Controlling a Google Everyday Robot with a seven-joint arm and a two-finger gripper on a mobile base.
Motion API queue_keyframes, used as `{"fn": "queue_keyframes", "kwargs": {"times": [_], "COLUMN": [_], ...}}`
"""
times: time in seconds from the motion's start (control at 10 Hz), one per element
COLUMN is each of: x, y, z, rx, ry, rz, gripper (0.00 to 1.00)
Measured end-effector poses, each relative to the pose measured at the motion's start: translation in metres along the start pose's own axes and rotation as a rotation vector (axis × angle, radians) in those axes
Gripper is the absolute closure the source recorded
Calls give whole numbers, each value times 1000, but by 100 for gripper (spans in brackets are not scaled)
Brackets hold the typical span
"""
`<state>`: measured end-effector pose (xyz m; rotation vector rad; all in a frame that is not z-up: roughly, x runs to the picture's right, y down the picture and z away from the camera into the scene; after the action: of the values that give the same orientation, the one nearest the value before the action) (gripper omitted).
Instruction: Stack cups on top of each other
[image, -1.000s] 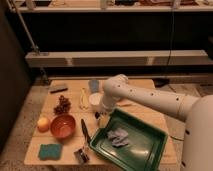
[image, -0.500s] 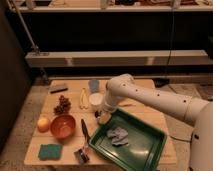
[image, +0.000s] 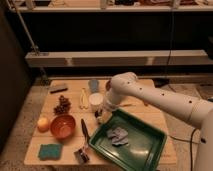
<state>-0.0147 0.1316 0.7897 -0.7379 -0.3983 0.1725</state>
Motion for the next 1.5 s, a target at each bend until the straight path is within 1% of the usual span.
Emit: {"fn": "queue_keyframes", "kwargs": {"times": [0.1,0.2,0.3,0.5,0.9,1.2,1.5], "x": [0,0,-1,-5,-9,-5,-7], "y": [0,1,1,2,1,1,1], "z": [3,5,6,9,15,16,21], "rx": [1,9,18,34,49,56,54], "ry": [-9,-23,-27,-28,-36,-41,-40], "rz": [5,10,14,21,32,45,47], "gripper": [41,41,41,41,41,42,63]}}
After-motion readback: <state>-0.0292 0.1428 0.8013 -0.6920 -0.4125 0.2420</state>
